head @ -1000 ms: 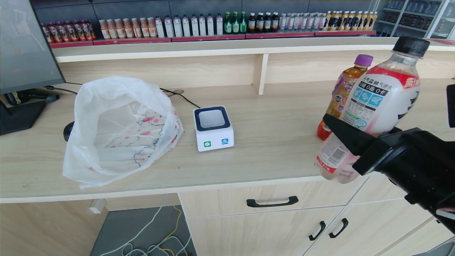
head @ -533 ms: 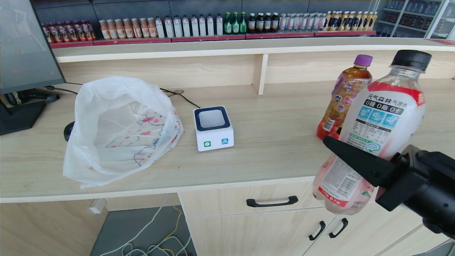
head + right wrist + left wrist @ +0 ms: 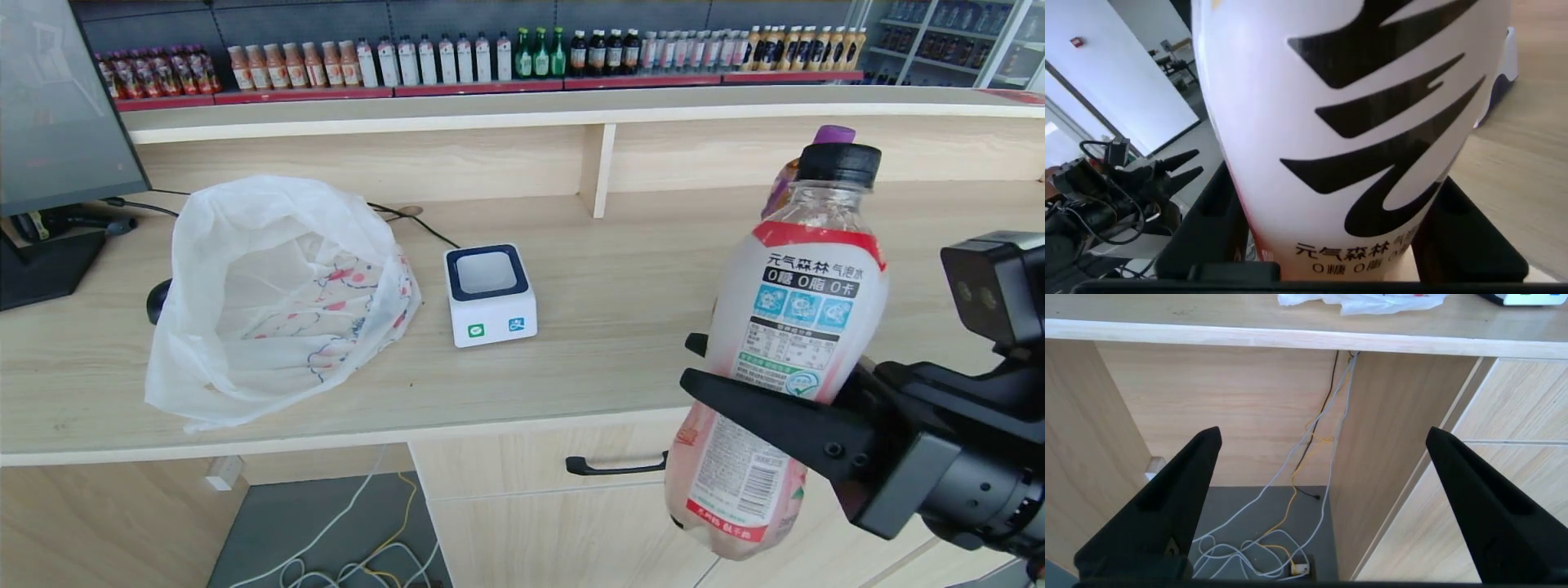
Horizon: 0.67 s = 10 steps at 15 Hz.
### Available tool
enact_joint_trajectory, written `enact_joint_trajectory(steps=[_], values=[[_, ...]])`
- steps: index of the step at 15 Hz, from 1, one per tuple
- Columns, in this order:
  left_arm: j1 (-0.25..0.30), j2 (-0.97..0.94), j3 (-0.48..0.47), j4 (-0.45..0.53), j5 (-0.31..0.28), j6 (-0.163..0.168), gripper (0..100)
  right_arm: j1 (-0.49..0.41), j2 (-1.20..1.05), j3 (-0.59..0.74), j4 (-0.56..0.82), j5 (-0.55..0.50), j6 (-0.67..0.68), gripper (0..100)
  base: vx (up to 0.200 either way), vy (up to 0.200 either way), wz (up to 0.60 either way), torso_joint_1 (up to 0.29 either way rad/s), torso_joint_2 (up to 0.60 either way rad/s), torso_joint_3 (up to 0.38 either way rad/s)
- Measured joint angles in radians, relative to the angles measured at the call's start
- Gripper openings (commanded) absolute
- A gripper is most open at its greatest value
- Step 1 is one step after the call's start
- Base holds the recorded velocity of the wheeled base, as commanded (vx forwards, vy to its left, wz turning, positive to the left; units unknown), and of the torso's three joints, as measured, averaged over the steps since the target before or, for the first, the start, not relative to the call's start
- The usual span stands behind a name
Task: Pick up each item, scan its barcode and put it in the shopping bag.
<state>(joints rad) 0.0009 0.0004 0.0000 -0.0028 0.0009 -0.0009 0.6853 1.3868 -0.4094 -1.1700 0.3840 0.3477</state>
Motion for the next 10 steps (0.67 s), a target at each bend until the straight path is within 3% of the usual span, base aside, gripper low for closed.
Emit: enact_joint_trajectory(steps=[6, 10], values=[[0.000, 0.000, 0.000, 0.000, 0.000, 0.000, 100, 0.004, 0.110, -0.206, -0.002, 0.098, 0.110, 0, 0.000, 0.000, 0.00, 0.000, 0.00, 0.000], [0.001, 0.000, 0.000, 0.000, 0.000, 0.000, 100, 0.065, 0.172, -0.355, 0.000, 0.117, 0.170, 0, 0.000, 0.000, 0.00, 0.000, 0.00, 0.000]])
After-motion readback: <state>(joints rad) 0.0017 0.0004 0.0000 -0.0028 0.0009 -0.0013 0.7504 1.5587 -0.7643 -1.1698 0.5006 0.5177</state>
